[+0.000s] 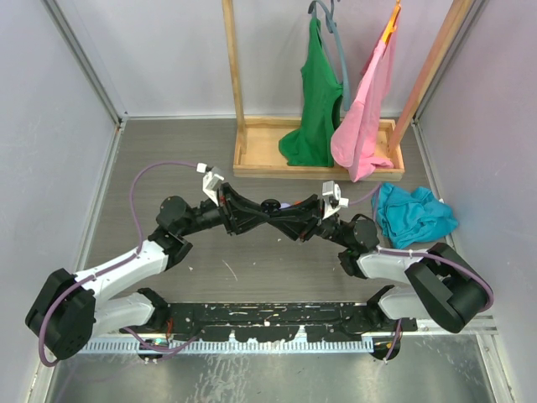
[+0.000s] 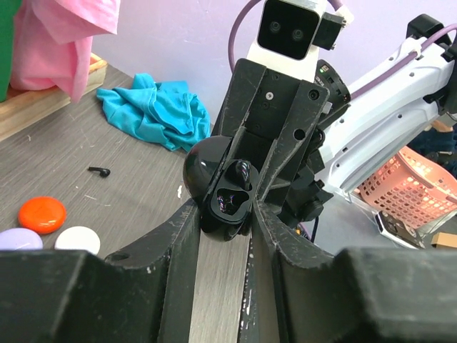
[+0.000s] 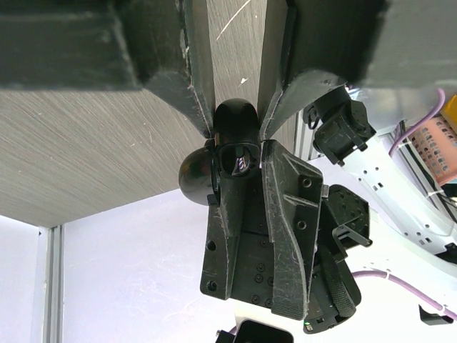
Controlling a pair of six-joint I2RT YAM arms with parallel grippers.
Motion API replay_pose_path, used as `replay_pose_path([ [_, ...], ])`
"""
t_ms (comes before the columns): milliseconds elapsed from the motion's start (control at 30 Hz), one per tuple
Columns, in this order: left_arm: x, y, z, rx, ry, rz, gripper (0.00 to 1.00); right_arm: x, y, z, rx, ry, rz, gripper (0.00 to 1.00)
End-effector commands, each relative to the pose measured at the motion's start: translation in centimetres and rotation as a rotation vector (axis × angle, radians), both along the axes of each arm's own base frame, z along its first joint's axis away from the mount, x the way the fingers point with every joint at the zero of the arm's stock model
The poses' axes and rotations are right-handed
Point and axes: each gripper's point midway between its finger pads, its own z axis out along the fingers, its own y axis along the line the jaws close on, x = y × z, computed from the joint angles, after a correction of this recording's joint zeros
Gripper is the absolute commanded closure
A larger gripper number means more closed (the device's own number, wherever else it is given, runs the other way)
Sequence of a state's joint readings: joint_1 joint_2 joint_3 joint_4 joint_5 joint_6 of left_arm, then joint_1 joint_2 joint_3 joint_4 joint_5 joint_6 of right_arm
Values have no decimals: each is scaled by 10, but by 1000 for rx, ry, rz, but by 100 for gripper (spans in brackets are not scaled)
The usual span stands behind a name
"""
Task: Insert the wireless bluetooth earbuds into the charging case
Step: Adjust the charging case.
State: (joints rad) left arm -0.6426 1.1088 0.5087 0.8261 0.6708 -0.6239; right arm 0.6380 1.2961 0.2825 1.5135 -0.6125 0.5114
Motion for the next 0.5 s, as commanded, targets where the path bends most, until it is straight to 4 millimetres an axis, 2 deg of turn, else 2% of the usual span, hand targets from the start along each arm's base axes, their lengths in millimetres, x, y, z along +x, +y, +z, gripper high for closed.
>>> replay_pose_path([
  [0,-10,0,22,-67,-82,-29,69,-20,-6,52,132,-186,37,94],
  [133,-12,3,22,-58,-95,-22,76,-22,-7,49,129,-192,33,87],
  [467,-15,11,24,-33,-125,15,93,-26,-6,40,62,-175,65,58],
])
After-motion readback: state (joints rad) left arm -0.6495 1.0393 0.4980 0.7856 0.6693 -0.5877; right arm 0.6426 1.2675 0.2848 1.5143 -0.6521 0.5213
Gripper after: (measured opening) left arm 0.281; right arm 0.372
